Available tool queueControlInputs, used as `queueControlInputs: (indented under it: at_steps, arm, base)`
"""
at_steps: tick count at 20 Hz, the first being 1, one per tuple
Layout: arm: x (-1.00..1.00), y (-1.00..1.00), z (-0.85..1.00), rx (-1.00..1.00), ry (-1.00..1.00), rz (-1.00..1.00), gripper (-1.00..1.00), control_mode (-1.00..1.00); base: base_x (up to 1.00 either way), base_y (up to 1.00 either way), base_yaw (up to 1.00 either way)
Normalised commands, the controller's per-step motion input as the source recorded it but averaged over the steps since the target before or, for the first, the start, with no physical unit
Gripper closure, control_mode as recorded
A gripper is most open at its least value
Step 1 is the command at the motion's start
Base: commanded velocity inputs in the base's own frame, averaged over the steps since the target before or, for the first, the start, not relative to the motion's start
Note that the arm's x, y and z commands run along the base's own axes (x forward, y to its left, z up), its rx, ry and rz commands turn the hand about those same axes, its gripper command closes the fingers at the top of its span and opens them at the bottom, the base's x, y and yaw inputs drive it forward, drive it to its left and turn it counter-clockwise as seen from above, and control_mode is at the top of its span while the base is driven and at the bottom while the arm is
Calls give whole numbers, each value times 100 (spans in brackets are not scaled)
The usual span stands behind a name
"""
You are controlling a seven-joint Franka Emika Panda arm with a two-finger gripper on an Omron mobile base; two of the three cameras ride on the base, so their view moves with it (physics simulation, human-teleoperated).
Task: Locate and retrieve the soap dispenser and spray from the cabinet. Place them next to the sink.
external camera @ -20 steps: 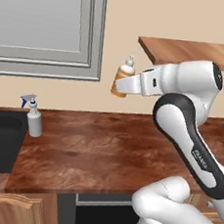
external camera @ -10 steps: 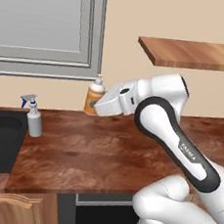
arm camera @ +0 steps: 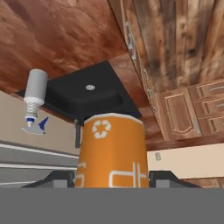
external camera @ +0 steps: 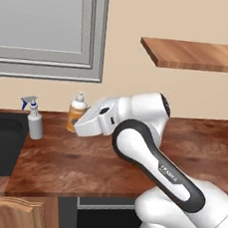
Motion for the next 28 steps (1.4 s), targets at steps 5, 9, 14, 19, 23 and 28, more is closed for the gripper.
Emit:
queueControlInputs:
  at_steps: [5, 9, 14, 19, 23, 28]
  arm:
    - [23, 16, -53, -4, -19, 2, 100, -100]
    - [43, 1, -61, -3, -18, 2, 100, -100]
    - [54, 0, -68, -5, -12, 3, 100, -100]
    - [52, 4, -54, -7, -2, 5, 100, -100]
    - [22, 1, -49, -2, 0, 12, 100, -100]
    - [10, 1, -30, 0, 0, 15, 100, -100]
  base:
    - [0, 0, 0]
    - [0, 0, 0]
    - [0, 0, 0]
    - [0, 0, 0]
    - [0, 0, 0]
    - [0, 0, 0]
